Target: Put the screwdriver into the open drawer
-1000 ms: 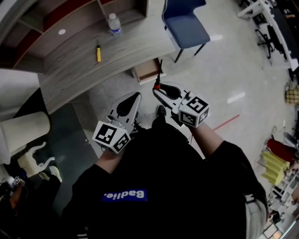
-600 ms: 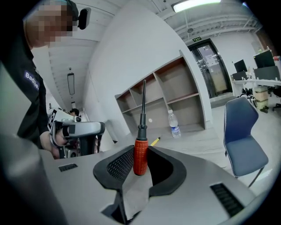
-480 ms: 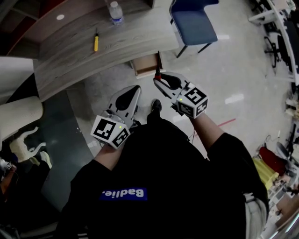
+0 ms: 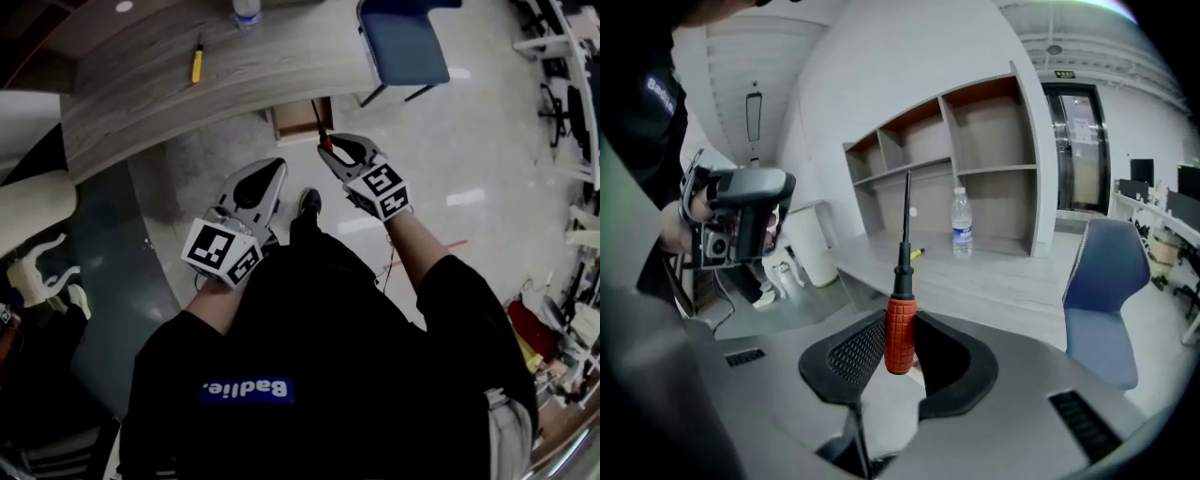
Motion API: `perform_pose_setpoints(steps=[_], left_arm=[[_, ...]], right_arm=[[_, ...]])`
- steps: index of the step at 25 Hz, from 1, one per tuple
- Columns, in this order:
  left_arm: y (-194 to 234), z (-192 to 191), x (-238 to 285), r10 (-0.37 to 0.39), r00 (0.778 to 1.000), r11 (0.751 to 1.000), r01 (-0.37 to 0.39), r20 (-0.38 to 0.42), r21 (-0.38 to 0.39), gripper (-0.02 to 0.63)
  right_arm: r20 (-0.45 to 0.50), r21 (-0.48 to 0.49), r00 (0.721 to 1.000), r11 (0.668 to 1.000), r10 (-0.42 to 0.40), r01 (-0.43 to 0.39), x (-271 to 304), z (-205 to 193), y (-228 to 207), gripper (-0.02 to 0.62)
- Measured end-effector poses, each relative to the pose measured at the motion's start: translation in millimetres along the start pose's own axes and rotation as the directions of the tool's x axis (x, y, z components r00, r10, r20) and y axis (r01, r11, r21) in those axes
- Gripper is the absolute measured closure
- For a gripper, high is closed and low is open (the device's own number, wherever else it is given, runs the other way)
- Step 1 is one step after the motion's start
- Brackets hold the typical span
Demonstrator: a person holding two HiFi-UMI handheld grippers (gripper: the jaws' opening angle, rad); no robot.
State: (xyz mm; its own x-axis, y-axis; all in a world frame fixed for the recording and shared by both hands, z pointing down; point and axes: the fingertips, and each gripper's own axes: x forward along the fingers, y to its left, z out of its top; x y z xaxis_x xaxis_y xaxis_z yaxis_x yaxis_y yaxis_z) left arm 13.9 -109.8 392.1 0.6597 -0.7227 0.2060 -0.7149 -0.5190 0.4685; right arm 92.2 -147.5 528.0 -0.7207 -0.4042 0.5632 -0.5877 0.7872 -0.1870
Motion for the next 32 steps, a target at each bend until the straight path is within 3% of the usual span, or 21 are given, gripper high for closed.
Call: perform_pose_setpoints(steps=[12,23,32], left_arm=[[39,-16,-2,0.029,1.000,0.999,-0.029,0.005,-0.028,0.604],[65,-32,5,0.052,0.999,0.998,-0.052,-0.007,-0.042,0.604],[76,-46,2,0.076,0.997,0.995,-0.077,-0.020,-0.058,0.603]], right_arm=[[-0.209,-0.188,0.977,0.982,-0.044,0.004,73,-60,-25,0.480],[-0.385,-0.358,0.918,0.932,-0.097,-0.051,120,-124,-51,0.482],[-0.472,-0.402,0.869,0.914,-0.149,-0.061,143,-160,-73,0.480]])
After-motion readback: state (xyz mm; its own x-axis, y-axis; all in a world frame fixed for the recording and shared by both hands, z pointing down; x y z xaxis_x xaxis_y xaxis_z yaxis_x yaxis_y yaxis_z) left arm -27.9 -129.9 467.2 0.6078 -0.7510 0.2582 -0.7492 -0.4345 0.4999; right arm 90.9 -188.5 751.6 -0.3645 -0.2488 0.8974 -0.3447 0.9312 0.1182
